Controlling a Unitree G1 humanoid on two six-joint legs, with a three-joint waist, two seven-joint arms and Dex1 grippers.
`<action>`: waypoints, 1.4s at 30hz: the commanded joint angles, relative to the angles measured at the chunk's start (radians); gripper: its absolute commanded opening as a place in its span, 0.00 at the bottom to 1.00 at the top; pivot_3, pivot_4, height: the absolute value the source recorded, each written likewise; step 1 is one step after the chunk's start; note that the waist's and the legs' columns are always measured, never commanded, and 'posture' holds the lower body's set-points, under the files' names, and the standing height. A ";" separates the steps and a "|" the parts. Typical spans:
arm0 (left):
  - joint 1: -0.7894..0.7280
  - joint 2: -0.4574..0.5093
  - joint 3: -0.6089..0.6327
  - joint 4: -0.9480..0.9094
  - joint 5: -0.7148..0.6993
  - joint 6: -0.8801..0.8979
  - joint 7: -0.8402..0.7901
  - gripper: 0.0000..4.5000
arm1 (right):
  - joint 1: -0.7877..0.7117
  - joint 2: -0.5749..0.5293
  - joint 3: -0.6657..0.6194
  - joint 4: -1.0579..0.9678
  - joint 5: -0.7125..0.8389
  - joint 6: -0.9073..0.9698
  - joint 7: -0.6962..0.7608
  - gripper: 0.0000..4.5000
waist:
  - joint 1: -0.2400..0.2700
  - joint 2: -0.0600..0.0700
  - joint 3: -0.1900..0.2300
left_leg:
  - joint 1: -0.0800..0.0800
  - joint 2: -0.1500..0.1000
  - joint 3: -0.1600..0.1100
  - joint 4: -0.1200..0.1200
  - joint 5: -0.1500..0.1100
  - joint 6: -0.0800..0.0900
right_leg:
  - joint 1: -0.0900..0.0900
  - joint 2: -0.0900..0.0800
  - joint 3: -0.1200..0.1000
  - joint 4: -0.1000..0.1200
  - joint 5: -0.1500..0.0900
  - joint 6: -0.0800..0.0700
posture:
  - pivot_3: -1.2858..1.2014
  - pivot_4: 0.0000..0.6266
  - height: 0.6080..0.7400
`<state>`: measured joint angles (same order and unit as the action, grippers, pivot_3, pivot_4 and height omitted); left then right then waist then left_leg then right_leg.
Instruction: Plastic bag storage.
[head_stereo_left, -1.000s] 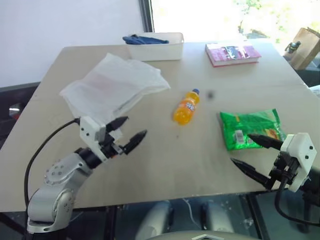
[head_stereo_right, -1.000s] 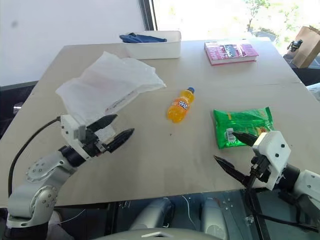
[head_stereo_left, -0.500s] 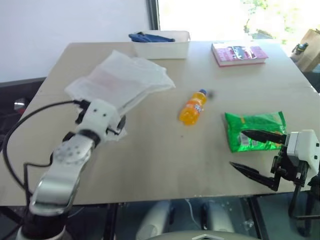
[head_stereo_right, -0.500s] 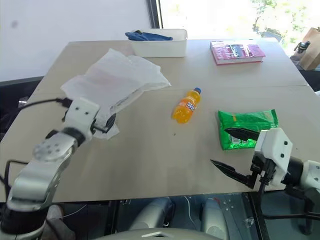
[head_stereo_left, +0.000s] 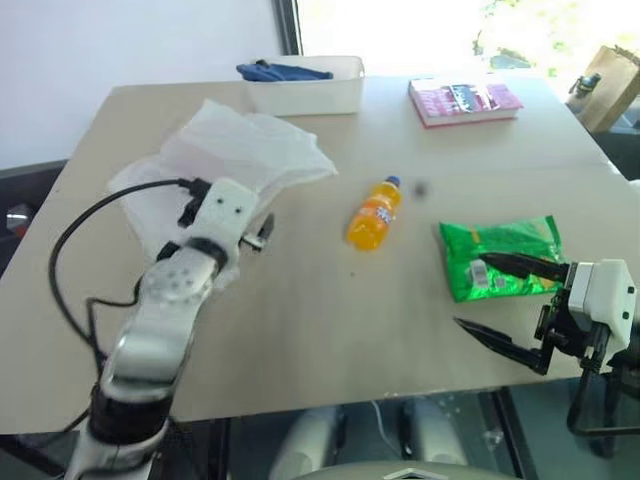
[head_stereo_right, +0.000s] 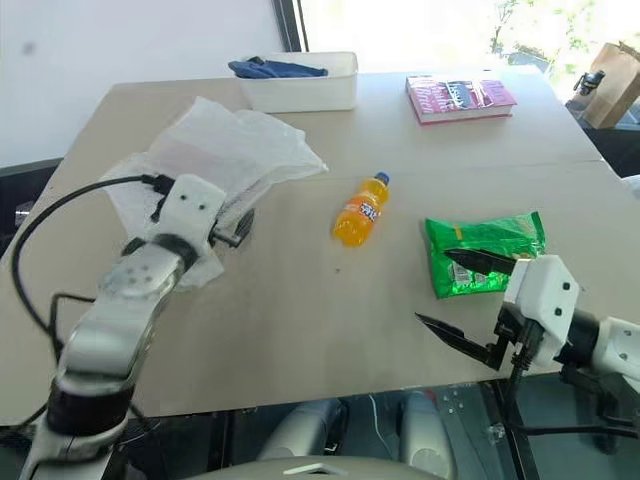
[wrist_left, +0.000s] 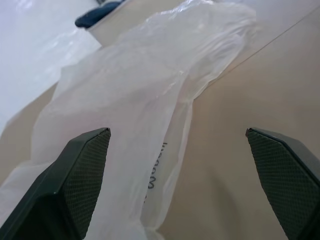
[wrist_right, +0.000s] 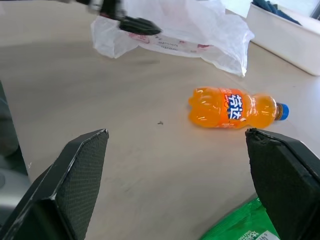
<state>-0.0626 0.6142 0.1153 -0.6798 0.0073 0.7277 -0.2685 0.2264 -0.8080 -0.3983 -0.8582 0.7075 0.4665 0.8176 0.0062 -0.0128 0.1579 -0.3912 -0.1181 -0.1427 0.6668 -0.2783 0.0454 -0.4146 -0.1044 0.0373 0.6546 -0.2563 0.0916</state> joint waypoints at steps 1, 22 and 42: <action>0.148 -0.004 0.129 -0.048 0.014 -0.063 -0.015 1.00 | -0.041 -0.009 0.021 -0.008 0.007 0.003 -0.023 0.99 | 0.009 0.000 0.000 | 0.000 0.000 0.000 0.000 0.000 0.000 | 0.000 0.000 0.001 0.001 0.000 0.000 | 0.52 0.24 1.00; 0.230 -0.180 0.072 -0.060 0.012 0.096 0.024 1.00 | -0.016 -0.007 -0.008 0.027 0.000 -0.063 0.052 0.99 | 0.038 -0.001 0.000 | 0.002 -0.001 -0.001 0.003 0.000 0.000 | 0.003 0.002 -0.003 0.003 0.001 0.000 | 0.52 0.24 1.00; -0.061 -0.389 0.212 0.080 -0.363 0.101 -0.052 0.01 | 0.205 0.041 -0.162 -0.022 -0.032 -0.101 0.045 1.00 | 0.035 -0.002 -0.001 | 0.002 -0.001 -0.001 0.004 0.000 0.000 | 0.004 0.001 -0.002 0.004 0.001 0.000 | 0.52 0.24 1.00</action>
<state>-0.0740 0.2648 0.2445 -0.5759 -0.1870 0.8081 -0.2766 0.4438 -0.7749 -0.5586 -0.8559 0.6800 0.3928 0.8650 0.0415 -0.0147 0.1571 -0.3882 -0.1195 -0.1434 0.6709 -0.2784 0.0454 -0.4108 -0.1030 0.0349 0.6591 -0.2555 0.0918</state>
